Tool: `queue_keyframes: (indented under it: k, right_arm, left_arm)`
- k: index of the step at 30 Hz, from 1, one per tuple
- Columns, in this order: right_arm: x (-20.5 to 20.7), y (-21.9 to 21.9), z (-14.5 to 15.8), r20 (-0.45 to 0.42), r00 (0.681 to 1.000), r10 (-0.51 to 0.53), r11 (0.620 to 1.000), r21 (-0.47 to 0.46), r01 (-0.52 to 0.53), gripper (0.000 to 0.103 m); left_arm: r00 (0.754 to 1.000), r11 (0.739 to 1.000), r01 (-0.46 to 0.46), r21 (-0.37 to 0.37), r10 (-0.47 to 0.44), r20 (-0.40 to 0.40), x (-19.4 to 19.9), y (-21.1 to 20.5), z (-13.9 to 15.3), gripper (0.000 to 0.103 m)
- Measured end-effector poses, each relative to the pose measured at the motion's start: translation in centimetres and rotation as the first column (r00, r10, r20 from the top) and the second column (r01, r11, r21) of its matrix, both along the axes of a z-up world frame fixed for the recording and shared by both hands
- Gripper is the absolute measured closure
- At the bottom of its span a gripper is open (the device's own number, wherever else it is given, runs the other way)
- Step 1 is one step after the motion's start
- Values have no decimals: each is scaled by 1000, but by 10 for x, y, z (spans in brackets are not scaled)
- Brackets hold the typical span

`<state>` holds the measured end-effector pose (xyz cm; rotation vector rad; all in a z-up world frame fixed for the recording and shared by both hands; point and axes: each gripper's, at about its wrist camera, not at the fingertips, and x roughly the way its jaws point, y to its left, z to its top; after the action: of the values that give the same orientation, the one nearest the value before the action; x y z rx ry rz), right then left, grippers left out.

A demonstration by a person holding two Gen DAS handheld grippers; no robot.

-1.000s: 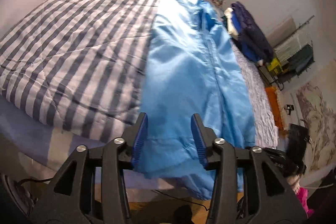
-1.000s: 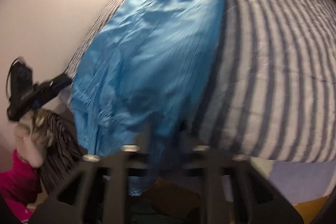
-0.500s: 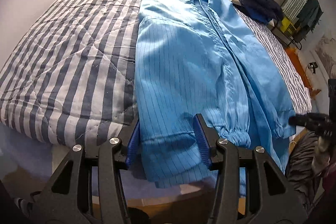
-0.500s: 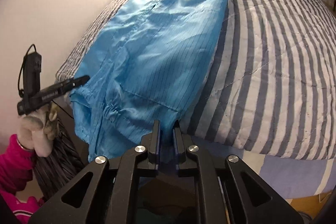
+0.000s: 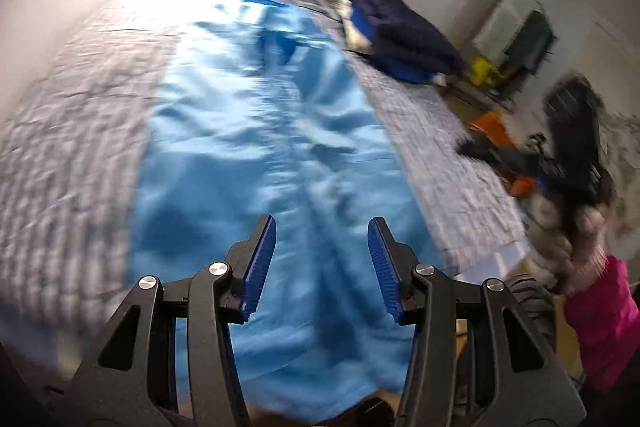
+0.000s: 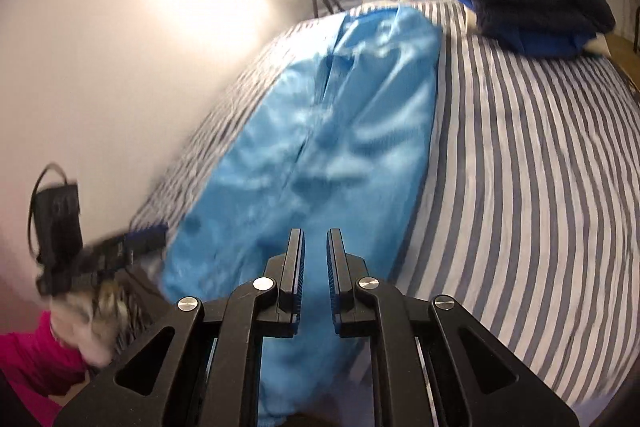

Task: Fold large clothes

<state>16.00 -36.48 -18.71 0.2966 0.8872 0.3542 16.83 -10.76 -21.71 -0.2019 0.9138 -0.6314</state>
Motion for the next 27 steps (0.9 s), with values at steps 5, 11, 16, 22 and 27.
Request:
queue_keyframes:
  k: [5, 11, 16, 22, 27]
  right_arm:
    - [56, -33, 4, 28, 998, -48, 996, 70, 46, 66]
    - [118, -71, -2, 23, 994, -109, 987, 120, 106, 66]
    - [178, -92, -19, -6, 989, -145, 975, 167, 144, 66]
    - [246, -97, -49, -37, 981, -189, 970, 147, 192, 66]
    - [289, -102, -80, -85, 969, -231, 958, 157, 242, 66]
  left_arm:
    - [994, 995, 104, -8, -104, -36, 14, -56, -14, 55]
    - [969, 975, 219, 37, -213, -125, 23, -101, -54, 61]
    - [958, 963, 257, 81, -243, -152, 24, -113, -75, 61]
    - [957, 958, 276, 79, -266, -118, 21, -113, -78, 61]
    - [951, 957, 287, 46, -278, -137, 28, -110, -81, 61]
